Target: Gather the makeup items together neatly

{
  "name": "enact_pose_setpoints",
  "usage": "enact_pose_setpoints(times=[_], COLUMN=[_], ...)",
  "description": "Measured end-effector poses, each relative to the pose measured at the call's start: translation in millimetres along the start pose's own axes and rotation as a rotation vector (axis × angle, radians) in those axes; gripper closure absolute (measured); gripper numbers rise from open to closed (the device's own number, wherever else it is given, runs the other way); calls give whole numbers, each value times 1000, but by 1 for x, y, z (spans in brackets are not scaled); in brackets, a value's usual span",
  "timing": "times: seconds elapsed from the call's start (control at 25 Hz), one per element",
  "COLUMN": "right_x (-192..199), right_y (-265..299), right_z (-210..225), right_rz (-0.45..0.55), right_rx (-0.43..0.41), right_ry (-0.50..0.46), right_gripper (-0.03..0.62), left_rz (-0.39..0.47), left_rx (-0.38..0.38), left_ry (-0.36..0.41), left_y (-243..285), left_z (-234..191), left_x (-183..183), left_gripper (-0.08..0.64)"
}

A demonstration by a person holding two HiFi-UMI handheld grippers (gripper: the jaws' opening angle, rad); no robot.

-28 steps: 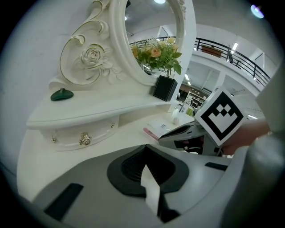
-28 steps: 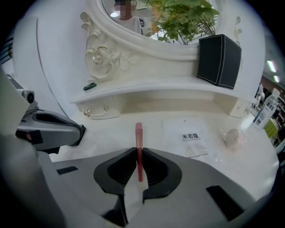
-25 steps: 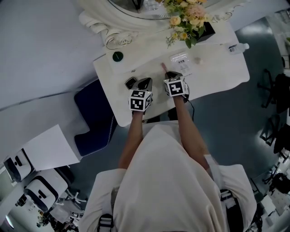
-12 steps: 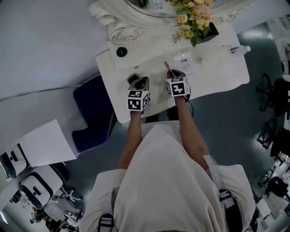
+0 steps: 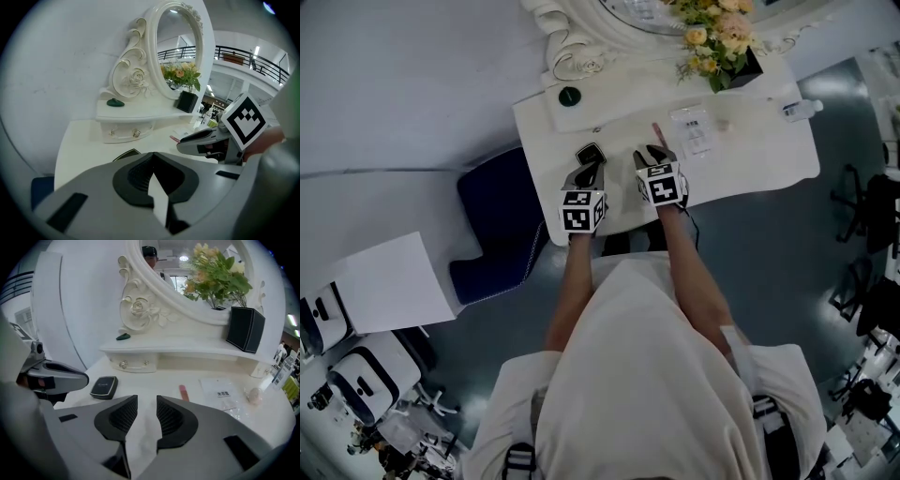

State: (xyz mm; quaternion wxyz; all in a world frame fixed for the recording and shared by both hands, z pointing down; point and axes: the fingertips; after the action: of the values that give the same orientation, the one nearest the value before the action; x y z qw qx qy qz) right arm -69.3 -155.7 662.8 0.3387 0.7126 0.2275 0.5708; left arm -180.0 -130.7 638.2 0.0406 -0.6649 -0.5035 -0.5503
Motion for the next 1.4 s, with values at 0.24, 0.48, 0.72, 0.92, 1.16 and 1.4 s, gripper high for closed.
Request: enact_pose_setpoints(times=[0.24, 0.48, 0.72, 0.92, 1.16, 1.4], right_x=[-9, -17, -23, -19, -12, -14], right_y=[-5, 0, 16, 23, 31, 23], right_z=[-62, -115, -131, -146, -143, -135], right_rz=[35, 43, 24, 14, -15, 8], right_rx=[-95, -190, -196, -156, -65, -52], right_ry=[-37, -46, 20, 5, -92, -67], right_gripper=[406, 372, 298, 267, 268, 268], left_rz=[14, 30, 15, 15, 32, 55], left_rx=[-48, -71, -91, -97, -128, -111], left_ry=[8, 17, 44, 37, 38, 9], left_y=[-32, -65, -87, -94, -96, -91], left_z=[-16, -37, -56, -63, -65, -61], left_x=[12, 17, 17, 19, 22, 23], left_gripper=[546, 546, 546, 546, 546, 546])
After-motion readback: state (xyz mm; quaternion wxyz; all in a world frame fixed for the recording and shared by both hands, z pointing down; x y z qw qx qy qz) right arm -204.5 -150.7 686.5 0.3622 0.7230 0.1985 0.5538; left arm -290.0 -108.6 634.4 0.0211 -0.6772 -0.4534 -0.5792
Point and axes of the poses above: the fingertips, and each gripper's own axes: y forward along the fingers, z to its right, x out of its underside, and after that the axes turned 14 degrees about x, right-handed
